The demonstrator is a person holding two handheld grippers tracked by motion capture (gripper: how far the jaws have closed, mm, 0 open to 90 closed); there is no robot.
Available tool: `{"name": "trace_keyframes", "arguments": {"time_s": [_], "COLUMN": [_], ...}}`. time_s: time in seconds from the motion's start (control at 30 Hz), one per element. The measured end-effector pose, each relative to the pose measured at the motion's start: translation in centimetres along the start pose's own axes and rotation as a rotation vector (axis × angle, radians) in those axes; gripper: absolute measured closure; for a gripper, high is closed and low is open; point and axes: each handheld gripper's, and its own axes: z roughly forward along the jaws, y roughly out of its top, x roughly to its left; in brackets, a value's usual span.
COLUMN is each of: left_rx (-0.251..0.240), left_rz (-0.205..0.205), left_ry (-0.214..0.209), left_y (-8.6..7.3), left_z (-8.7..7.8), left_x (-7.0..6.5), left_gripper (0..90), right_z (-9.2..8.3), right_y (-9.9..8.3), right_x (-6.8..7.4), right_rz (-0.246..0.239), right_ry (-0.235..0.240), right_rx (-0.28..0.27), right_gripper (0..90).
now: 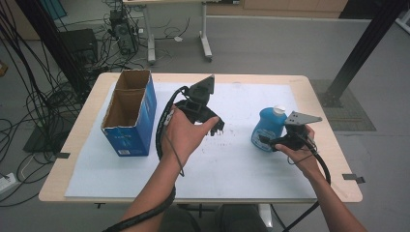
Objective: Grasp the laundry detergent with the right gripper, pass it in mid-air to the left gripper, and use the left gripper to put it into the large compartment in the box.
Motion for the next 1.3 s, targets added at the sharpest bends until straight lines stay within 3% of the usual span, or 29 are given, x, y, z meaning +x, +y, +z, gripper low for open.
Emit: {"name": "trace_keyframes", "arguments": {"time_s": [0.43, 1.0, 1.3], "left_rx": [0.000, -0.002, 0.001], "left_rz": [-0.003, -0.006, -0.006], "left_ry": [0.000, 0.002, 0.002], "left_y": [-0.14, -0.16, -0.22], "left_z": [0.02, 0.16, 0.21], "left_x": [0.19, 0.28, 0.38], "left_gripper": [5.5, 5.6, 5.6], "right_z": [0.17, 0.16, 0.34], "right_y": [-0.14, -0.49, -0.68], "right_x": [0.11, 0.05, 0.10], "right_rz": [-0.004, -0.028, -0.024], "right_ry": [0.000, -0.003, 0.008], "right_rx": [-0.001, 0.005, 0.002], "right_gripper": [5.3, 31.8, 39.4]}}
